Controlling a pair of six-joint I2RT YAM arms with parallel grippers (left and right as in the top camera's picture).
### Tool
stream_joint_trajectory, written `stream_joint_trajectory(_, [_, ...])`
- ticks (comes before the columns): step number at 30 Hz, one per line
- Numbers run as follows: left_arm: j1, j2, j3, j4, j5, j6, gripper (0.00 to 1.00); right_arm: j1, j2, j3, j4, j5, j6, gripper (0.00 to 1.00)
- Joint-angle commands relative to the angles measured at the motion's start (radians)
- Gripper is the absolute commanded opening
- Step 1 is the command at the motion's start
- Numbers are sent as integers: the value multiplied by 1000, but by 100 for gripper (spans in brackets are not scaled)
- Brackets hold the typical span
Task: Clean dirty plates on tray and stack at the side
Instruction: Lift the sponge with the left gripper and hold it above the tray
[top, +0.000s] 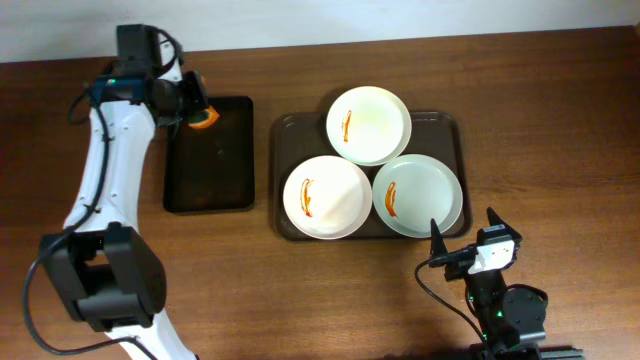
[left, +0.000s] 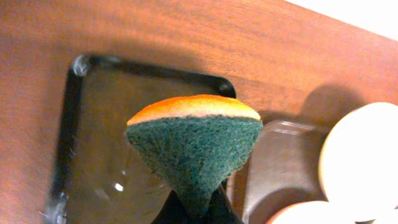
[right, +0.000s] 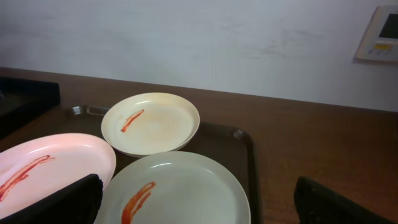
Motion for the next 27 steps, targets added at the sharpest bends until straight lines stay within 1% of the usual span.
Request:
stream_joint_trajectory(1, [64,32,-47,3,241,-166,0,5,-6,-5,-6,9,-6,98])
stream_joint_trajectory(3, [79,65,-75,3,439,-166,0,5,-6,-5,-6,9,-6,98])
stream_joint_trajectory(4, [85,81,-76,2,511,-166,0,5,-6,-5,-6,9,-6,98])
stream_joint_trajectory(6, [88,88,-76,2,575,-186,0,5,-6,-5,-6,9,-6,98])
stream_joint_trajectory(9, [99,88,-76,-3,676,-280,0,5,-6,-5,-6,9,-6,98])
stream_joint_trajectory(12, [149,88,-76,23,683,-301,0,5,-6,-5,-6,9,-6,98])
stream_joint_trajectory(16, [225,88,-76,21,847,-422,0,5,-6,-5,-6,9,-6,98])
stream_joint_trajectory(19, [244,88,-76,18,857,-426,0,5,-6,-5,-6,9,-6,98])
stream_joint_trajectory(27, [244,88,-76,16,863,-425,0,5,-6,-5,-6,9,-6,98])
